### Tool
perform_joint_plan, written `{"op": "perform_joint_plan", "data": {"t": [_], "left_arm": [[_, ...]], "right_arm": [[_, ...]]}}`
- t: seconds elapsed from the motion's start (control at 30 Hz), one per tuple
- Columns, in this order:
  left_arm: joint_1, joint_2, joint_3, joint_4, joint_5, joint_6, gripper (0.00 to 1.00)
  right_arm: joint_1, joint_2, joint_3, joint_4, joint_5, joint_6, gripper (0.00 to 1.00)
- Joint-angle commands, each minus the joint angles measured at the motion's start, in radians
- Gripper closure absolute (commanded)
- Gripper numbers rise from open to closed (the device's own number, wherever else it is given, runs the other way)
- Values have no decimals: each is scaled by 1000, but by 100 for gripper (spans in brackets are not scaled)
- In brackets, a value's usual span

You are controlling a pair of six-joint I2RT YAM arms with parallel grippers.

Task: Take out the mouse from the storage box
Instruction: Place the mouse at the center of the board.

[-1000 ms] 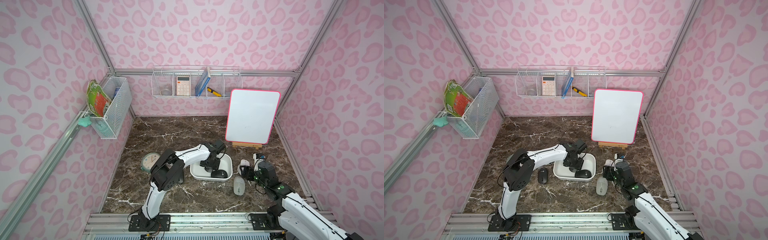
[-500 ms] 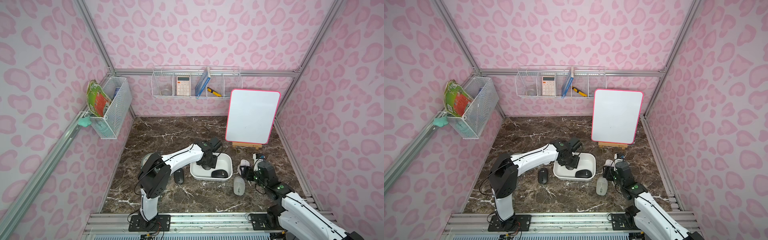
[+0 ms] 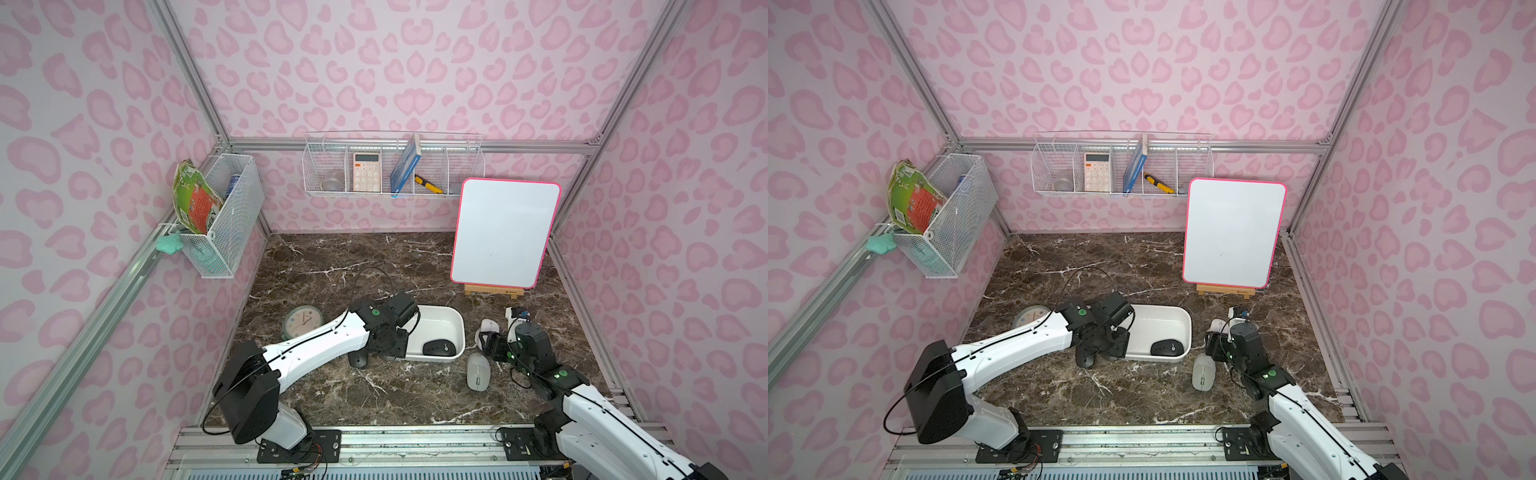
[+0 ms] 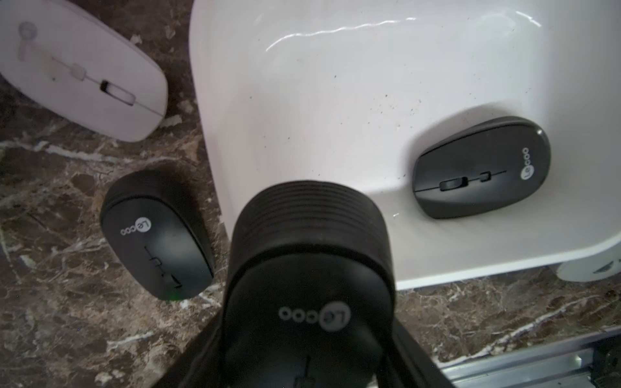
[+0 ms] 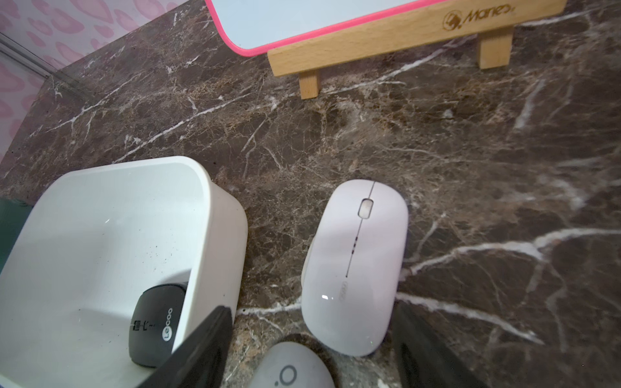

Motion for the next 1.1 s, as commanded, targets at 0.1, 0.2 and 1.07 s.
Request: {"op": "perform_joint_plan", "data": {"t": [0.1, 0.2, 1.07], "left_arm": [[-49, -142, -111, -57, -22, -64, 42], [-77, -204, -170, -62, -22, -88, 41], [-140, -103, -349, 107, 10, -175, 18]], "right_arm": [[0, 18, 19, 42, -1, -18, 22], [-1, 27, 20, 48, -2, -17, 22], [0, 68, 62, 46, -15, -8, 23]]}}
